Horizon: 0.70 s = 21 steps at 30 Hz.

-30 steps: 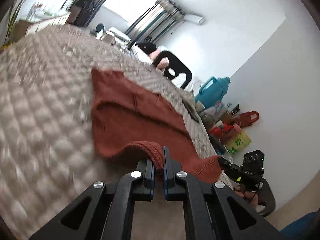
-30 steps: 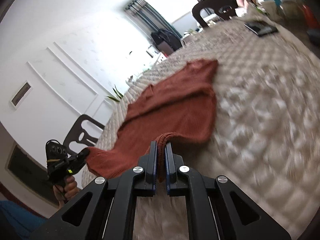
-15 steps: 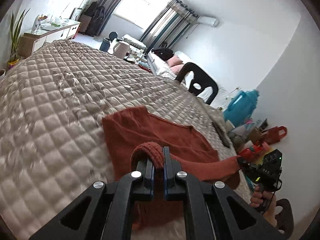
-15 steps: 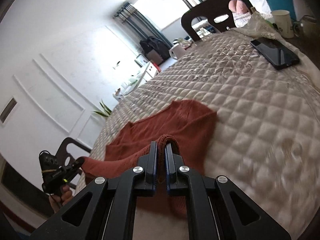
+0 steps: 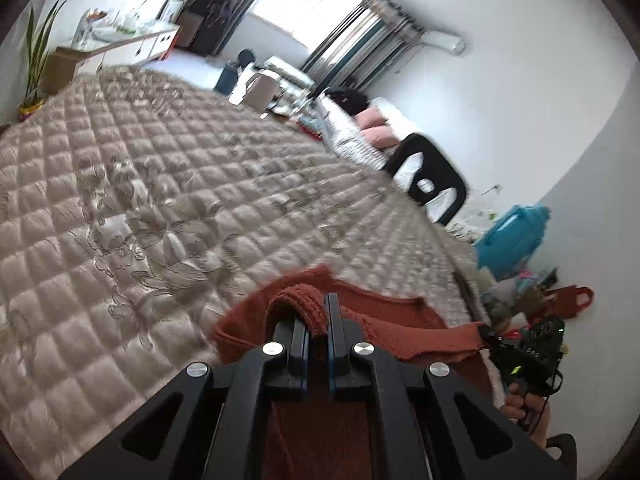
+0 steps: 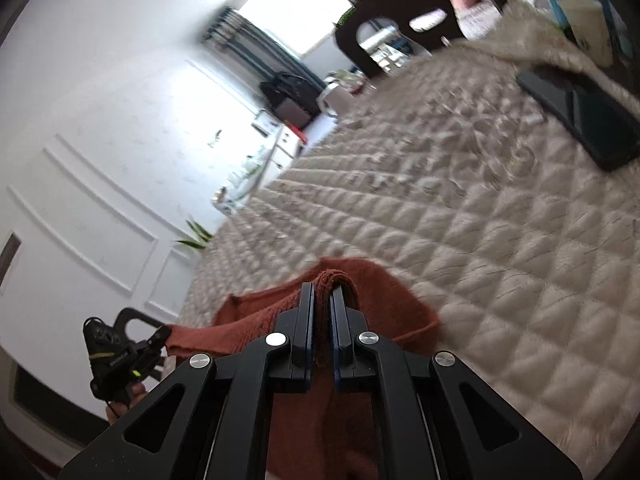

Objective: Fold small clothes

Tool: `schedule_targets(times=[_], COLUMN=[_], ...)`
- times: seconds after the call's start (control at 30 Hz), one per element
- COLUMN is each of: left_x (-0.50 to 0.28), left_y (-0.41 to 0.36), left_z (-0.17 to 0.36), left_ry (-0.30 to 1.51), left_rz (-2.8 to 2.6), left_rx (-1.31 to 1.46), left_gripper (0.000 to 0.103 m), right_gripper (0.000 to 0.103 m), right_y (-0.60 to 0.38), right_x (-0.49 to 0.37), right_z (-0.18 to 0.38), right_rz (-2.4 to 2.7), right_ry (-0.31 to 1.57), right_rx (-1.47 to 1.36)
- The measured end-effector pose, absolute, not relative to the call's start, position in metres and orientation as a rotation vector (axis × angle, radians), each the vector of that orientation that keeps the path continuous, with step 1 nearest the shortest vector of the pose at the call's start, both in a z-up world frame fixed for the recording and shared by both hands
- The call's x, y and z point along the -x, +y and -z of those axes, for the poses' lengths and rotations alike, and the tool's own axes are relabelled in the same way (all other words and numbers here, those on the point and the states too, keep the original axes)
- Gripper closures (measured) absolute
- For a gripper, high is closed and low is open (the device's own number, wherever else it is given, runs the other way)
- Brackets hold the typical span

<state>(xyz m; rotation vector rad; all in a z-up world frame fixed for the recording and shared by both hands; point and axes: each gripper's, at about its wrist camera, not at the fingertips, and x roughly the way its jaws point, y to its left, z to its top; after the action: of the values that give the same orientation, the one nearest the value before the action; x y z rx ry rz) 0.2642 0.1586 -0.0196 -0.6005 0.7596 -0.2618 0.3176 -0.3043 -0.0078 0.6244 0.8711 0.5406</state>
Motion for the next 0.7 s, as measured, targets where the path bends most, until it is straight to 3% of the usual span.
schedule_targets(times=[0.23,0.3,0.4,0.7], left_x=[-0.281,-0.277,-0.268,-0.242], left_y=[0.163,0.166,0.175,0.137], left_z=[0.050,0.046,0.033,0.000], left_ry=[0.833,0.817,0.755,0.710], left_rz=[0.229,0.233,0.195,0.270], left_rx=[0.646,0.663,0.655,0.517], left_gripper=[0.094,0.087,0.071,0.070], right_gripper=[0.096,0.084,0.080,0.080], right_y=[-0.299,-0.301,-0.307,-0.281], right_x=[-0.342,-0.342,-0.337,-0.316], right_z=[0.032,0.031,0.022,-0.006], right_rz=[-0.506,-0.497,-0.483,-0.540], right_ry=[0.955,0.945,0.878,0.824], right_rx=[-0.655,-0.666,-0.663,-0.523])
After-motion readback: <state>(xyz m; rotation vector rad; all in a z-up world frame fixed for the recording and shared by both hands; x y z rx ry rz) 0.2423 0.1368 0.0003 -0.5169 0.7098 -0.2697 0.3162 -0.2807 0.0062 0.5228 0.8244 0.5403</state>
